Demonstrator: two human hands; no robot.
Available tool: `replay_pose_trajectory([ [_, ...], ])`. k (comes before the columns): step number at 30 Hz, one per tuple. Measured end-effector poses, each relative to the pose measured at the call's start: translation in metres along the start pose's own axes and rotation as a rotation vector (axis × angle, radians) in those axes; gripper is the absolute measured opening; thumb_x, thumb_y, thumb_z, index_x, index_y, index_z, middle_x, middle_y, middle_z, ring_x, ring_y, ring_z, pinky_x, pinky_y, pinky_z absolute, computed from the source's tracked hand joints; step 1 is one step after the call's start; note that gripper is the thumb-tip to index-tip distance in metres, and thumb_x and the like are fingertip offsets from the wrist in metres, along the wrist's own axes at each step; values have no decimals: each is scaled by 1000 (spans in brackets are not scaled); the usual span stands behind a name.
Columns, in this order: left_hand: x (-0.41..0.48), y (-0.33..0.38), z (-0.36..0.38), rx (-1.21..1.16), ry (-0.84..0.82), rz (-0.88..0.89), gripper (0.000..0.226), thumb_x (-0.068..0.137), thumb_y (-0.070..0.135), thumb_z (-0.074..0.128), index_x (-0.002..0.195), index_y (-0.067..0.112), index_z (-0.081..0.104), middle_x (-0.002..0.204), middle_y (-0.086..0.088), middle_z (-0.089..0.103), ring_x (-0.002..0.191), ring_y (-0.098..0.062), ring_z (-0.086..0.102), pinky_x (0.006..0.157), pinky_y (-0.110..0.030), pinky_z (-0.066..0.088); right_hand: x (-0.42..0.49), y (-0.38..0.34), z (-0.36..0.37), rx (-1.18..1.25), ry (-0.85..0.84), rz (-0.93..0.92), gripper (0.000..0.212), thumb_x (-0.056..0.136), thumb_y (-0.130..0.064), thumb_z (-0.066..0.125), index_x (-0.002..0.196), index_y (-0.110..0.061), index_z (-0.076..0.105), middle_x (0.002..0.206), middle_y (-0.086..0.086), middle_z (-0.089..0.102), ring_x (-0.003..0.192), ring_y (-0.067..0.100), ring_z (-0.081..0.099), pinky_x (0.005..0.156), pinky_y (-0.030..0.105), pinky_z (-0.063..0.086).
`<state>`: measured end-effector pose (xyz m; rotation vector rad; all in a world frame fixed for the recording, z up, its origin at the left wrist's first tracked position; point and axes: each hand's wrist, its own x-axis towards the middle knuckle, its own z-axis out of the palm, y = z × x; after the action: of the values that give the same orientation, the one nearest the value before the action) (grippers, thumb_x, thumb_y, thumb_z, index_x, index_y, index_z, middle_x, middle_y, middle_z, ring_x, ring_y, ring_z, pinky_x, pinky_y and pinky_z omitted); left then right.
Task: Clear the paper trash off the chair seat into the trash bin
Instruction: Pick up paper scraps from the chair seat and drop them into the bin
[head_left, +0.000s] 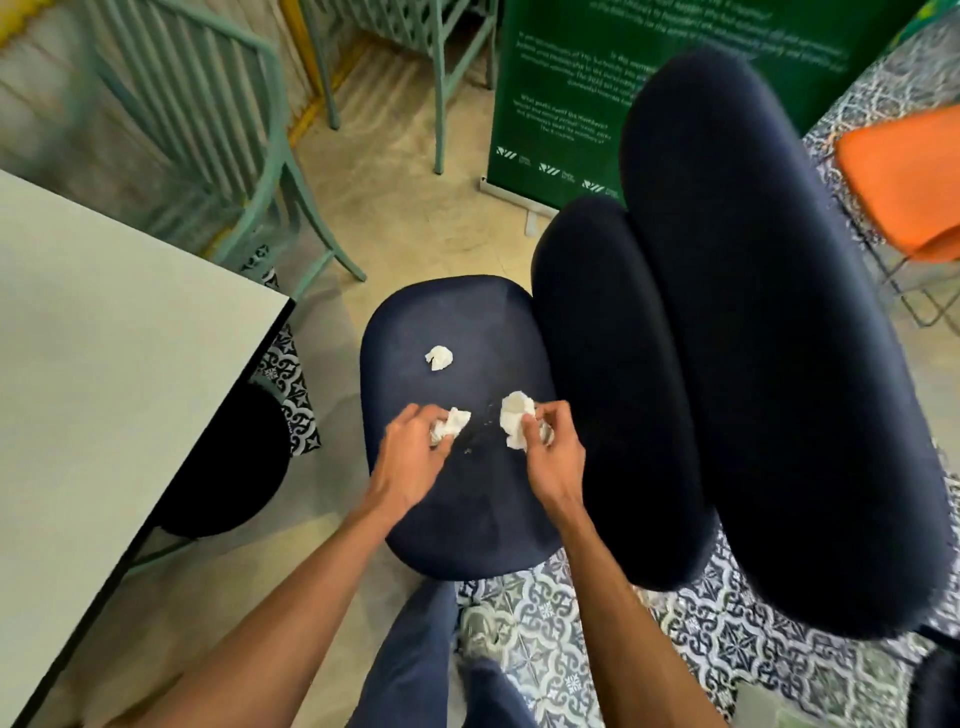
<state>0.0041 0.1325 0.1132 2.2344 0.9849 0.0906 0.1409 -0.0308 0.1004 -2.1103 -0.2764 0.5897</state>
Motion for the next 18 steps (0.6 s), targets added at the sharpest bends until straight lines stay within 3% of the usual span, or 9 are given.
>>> replay_pose_trajectory([
  [3,-35,-1,-20,-53,80,-41,26,84,18,81,108,22,72,99,2,65,85,-19,63,80,-32,51,-28,-17,-3,44,-31,-5,13,108,-37,55,105,-25,49,96,-6,66,79,9,61,74,33,49],
  [8,-113,-1,-54,-110,207,-84,25,86,17,80,110,21,72,100,3,65,82,-15,62,80,-27,50,-84,-47,-7,64,-84,-105,10,111,-22,47,116,-14,47,100,-8,58,84,-13,55,71,18,40],
  [11,-166,-4,-71,-133,287,-123,25,87,18,80,110,20,72,103,1,67,84,-15,65,82,-29,53,-119,-54,-7,118,-151,-185,16,113,-26,43,127,-26,49,112,-8,65,94,0,65,77,20,52],
  [14,-222,-11,-87,-161,367,-164,25,88,21,80,112,21,72,104,2,68,86,-13,66,83,-32,57,-153,-61,-1,96,-236,-228,21,112,-32,39,119,-32,59,107,-7,70,95,9,66,83,31,55],
  [18,-292,-22,-106,-186,469,-252,29,89,22,79,116,23,72,103,4,66,79,-8,67,77,-33,61,-211,-80,13,182,-347,-157,28,113,-38,45,98,-22,63,87,-10,68,78,5,60,70,20,49],
])
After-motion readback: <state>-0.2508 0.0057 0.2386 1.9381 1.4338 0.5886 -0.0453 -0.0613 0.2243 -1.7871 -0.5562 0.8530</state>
